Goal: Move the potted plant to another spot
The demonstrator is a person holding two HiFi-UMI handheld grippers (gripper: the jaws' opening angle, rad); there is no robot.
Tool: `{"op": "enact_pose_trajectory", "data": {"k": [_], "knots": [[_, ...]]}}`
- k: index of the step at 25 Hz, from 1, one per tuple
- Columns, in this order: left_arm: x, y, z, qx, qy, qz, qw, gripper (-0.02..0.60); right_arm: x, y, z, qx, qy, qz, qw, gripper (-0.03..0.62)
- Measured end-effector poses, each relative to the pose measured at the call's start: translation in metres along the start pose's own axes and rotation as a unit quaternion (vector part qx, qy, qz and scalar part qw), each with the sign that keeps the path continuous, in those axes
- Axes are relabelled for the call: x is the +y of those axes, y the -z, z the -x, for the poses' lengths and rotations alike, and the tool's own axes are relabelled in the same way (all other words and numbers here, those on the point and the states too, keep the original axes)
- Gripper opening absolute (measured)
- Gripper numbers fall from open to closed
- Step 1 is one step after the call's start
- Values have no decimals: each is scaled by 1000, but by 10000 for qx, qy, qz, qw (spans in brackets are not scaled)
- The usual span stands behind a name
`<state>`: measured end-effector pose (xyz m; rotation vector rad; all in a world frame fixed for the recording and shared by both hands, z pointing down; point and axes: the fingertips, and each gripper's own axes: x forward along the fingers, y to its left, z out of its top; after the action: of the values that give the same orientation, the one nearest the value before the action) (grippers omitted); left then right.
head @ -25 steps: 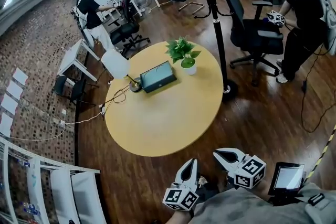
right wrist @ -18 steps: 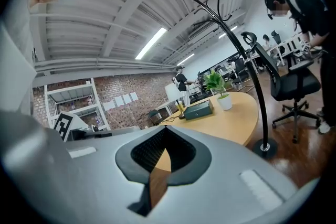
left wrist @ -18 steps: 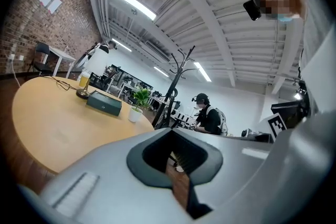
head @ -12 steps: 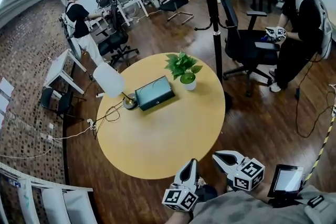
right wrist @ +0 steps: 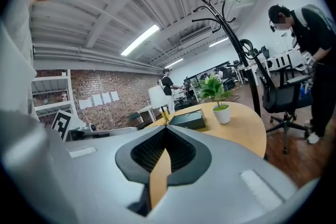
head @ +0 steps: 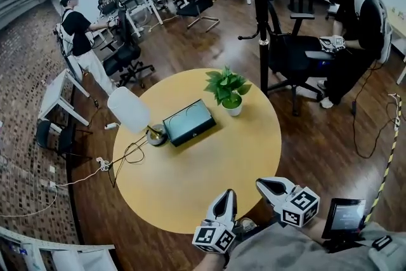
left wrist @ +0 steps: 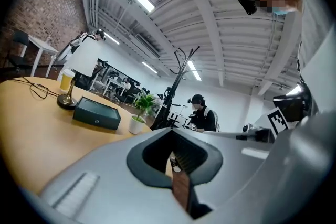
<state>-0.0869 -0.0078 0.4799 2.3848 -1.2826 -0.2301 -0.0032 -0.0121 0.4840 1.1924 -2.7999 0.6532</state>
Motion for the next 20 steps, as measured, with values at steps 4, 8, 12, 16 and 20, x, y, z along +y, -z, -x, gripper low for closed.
{"op": "enact_pose_trajectory", "data": {"k": [4, 8, 12, 16, 20], "knots": [[12, -10, -10, 31, 63, 49, 10000, 0, 0, -8, -17, 33, 36, 40, 10000, 0], [25, -17, -34, 8, 72, -7, 10000, 0, -18, -18, -38, -13, -14, 72, 10000, 0], [37, -20, -63, -29, -33, -57, 10000, 0, -42, -32, -56, -37, -103, 96, 9999, 0], [48, -23, -99, 5, -189, -96, 9998, 0, -75, -41, -72, 8, -165, 96, 9998, 0], [59, -18, -136, 13, -255, -84, 9996, 0, -109, -52, -85, 61, -155, 83, 9998, 0]]}}
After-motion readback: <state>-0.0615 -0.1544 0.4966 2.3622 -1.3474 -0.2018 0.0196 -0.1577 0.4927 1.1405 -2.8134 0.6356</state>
